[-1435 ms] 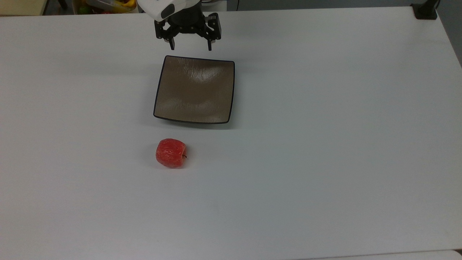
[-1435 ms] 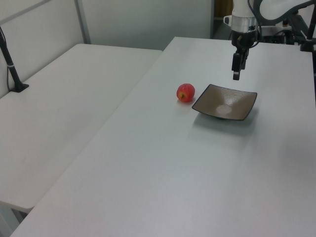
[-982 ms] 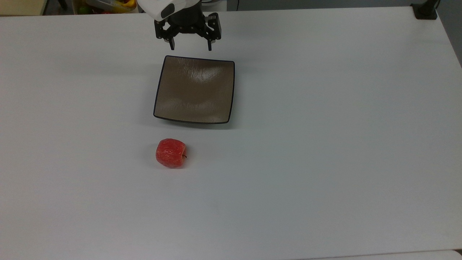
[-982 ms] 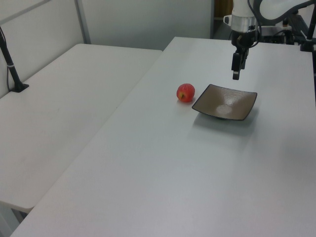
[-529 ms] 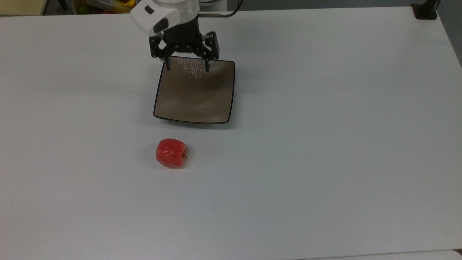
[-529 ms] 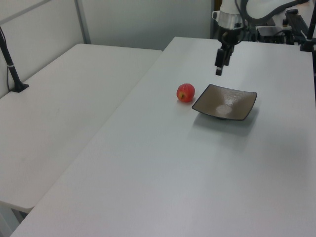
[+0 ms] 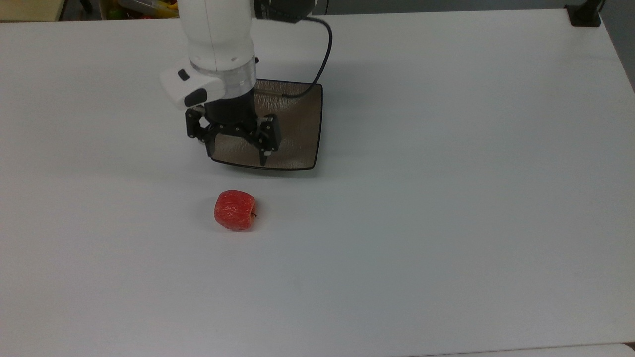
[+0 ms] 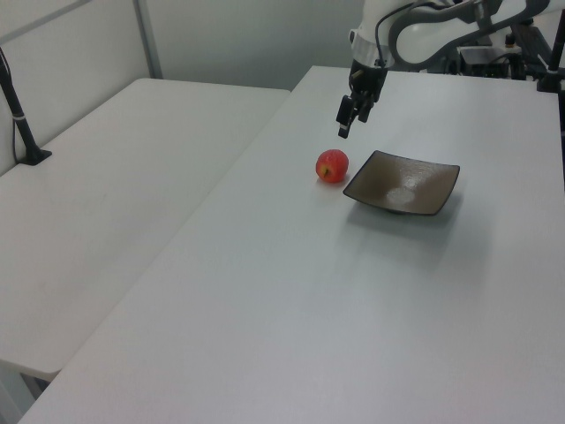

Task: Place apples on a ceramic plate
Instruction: 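Move the open gripper over the plate toward the red apple, then lower the gripper onto the red apple and close on it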

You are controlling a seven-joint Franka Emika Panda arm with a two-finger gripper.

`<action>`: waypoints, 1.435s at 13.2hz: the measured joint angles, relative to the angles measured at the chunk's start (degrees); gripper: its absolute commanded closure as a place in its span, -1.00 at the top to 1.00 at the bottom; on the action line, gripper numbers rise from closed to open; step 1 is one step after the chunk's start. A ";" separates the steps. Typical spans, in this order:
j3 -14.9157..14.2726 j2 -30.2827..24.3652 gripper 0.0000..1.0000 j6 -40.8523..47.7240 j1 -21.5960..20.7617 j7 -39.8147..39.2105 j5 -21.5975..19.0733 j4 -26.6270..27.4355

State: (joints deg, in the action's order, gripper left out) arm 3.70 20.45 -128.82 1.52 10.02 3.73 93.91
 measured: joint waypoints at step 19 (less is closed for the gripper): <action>0.48 13.07 1.00 -3.05 -0.43 8.36 14.19 -7.76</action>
State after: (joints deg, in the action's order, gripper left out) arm 4.18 33.52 -131.87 1.09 18.38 17.92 86.15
